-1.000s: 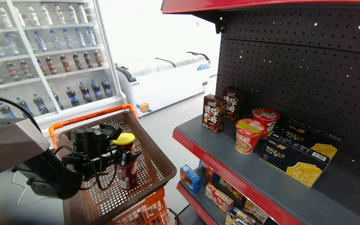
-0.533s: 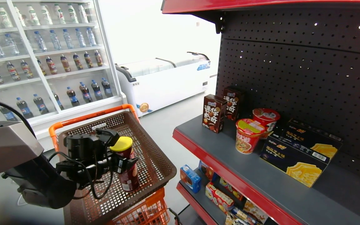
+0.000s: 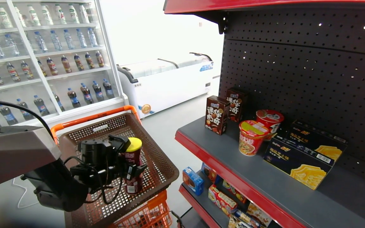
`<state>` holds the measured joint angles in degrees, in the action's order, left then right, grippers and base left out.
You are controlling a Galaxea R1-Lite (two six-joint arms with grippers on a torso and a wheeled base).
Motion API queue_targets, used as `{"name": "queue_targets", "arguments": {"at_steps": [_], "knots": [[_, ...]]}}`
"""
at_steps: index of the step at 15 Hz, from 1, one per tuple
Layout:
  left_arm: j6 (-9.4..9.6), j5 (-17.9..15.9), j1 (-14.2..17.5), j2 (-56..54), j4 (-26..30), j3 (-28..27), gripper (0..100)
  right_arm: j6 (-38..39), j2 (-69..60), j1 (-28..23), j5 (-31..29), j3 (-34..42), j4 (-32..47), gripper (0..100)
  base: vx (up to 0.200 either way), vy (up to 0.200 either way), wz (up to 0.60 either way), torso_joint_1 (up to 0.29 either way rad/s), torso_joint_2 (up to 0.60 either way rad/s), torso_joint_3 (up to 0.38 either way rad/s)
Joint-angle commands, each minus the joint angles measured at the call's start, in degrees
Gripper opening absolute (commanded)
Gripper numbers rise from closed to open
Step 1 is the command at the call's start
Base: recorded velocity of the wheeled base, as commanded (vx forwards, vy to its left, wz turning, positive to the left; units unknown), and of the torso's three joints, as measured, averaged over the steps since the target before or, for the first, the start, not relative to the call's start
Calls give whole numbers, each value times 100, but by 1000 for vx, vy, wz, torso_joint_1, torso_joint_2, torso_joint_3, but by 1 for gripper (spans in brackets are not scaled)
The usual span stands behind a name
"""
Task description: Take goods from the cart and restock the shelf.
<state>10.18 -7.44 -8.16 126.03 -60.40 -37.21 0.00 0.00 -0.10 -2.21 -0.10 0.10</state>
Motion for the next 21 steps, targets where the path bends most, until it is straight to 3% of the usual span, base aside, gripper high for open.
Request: {"name": "queue_targets", "arguments": {"at_steps": [1, 8, 9, 16, 18, 21], "knots": [[2, -3, -46, 98, 2, -94, 100, 0, 9, 1, 1, 1, -1, 100, 0, 0, 0, 0, 0, 0], [-69, -39, -169, 229, 81, -173, 100, 0, 0, 1, 1, 1, -1, 100, 0, 0, 0, 0, 0, 0], [-77, -30, -213, 247, 90, -243, 0, 0, 0, 1, 1, 1, -1, 100, 0, 0, 0, 0, 0, 0], [-7, 32, -353, 203, 2, -155, 0, 0, 9, 1, 1, 1, -1, 100, 0, 0, 0, 0, 0, 0], [-34, 348, -424, -280, 11, -164, 0, 0, 9, 1, 1, 1, -1, 100, 0, 0, 0, 0, 0, 0], [-77, 418, -257, -1344, 178, 143, 0, 0, 9, 1, 1, 1, -1, 100, 0, 0, 0, 0, 0, 0]]}}
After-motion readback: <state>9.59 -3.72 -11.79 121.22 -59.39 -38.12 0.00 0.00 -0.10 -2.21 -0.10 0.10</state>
